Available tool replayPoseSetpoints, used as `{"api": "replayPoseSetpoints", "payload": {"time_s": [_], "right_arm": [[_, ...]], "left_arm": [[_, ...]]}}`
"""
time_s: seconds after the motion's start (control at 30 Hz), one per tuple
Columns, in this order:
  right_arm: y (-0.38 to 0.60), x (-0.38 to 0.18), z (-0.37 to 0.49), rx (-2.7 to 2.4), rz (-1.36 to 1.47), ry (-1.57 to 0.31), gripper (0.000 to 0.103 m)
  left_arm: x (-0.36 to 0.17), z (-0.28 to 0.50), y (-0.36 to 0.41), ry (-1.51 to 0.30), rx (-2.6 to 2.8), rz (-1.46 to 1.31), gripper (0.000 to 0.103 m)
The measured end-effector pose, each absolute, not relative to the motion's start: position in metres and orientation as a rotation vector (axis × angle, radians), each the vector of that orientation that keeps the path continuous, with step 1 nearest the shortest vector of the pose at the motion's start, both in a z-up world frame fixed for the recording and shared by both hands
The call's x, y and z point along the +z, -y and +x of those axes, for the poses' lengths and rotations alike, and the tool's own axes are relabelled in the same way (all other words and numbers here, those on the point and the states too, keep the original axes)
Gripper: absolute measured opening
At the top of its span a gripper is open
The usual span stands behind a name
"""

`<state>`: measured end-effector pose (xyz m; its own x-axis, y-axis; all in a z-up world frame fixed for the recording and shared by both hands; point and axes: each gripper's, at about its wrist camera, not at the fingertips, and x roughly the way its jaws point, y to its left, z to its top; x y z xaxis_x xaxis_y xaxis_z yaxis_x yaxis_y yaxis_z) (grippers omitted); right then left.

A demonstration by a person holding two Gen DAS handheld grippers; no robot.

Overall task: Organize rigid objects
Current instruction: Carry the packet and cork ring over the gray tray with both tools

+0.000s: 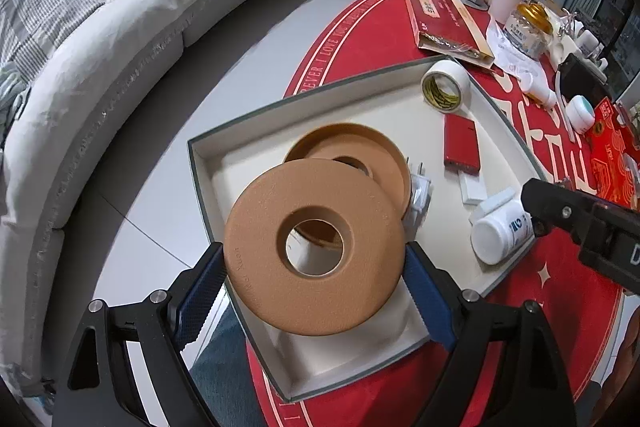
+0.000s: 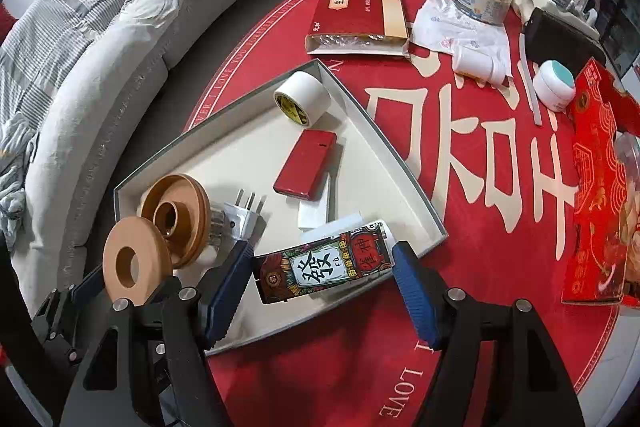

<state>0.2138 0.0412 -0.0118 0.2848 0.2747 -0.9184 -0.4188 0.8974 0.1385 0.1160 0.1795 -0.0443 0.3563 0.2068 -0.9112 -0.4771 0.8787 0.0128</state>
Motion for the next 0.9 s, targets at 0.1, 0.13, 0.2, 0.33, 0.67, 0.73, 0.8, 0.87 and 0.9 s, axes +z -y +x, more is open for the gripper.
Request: {"api": "replayPoseSetpoints", "payload": {"time_s": [0.1, 0.13, 0.2, 0.33, 0.67, 0.73, 0.8, 0.87, 0.9], "right_arm": [[-0.045, -0.012, 0.218, 0.462, -0.139, -1.196, 0.072], [-0.046, -0.013, 0.219, 0.460, -0.140, -1.196, 0.072], [-0.048, -0.014, 0.222, 0.459, -0.139, -1.200, 0.072], [-0.053, -0.015, 0.226, 0.461, -0.145, -1.200, 0.072], [-0.059, -0.023, 0.233, 0.453, -0.149, -1.218, 0.072], [-0.059, -0.025, 0.234, 0.451, -0.150, -1.221, 0.072], [-0.059, -0.026, 0.235, 0.449, -0.152, -1.223, 0.072], [-0.059, -0.027, 0.236, 0.448, -0.154, -1.224, 0.072], [-0.059, -0.027, 0.237, 0.447, -0.155, -1.225, 0.072]], "left_arm": [[-0.043, 0.121, -0.182, -1.120, 0.452, -0.275, 0.089], [-0.043, 0.123, -0.182, -1.120, 0.453, -0.273, 0.089], [-0.043, 0.125, -0.183, -1.118, 0.454, -0.270, 0.089], [-0.043, 0.130, -0.185, -1.118, 0.455, -0.268, 0.089], [-0.046, 0.136, -0.188, -1.125, 0.456, -0.270, 0.089], [-0.047, 0.137, -0.188, -1.125, 0.455, -0.268, 0.089], [-0.047, 0.139, -0.187, -1.126, 0.453, -0.266, 0.089], [-0.048, 0.140, -0.187, -1.128, 0.452, -0.264, 0.089], [-0.049, 0.141, -0.187, -1.130, 0.451, -0.263, 0.089]]}}
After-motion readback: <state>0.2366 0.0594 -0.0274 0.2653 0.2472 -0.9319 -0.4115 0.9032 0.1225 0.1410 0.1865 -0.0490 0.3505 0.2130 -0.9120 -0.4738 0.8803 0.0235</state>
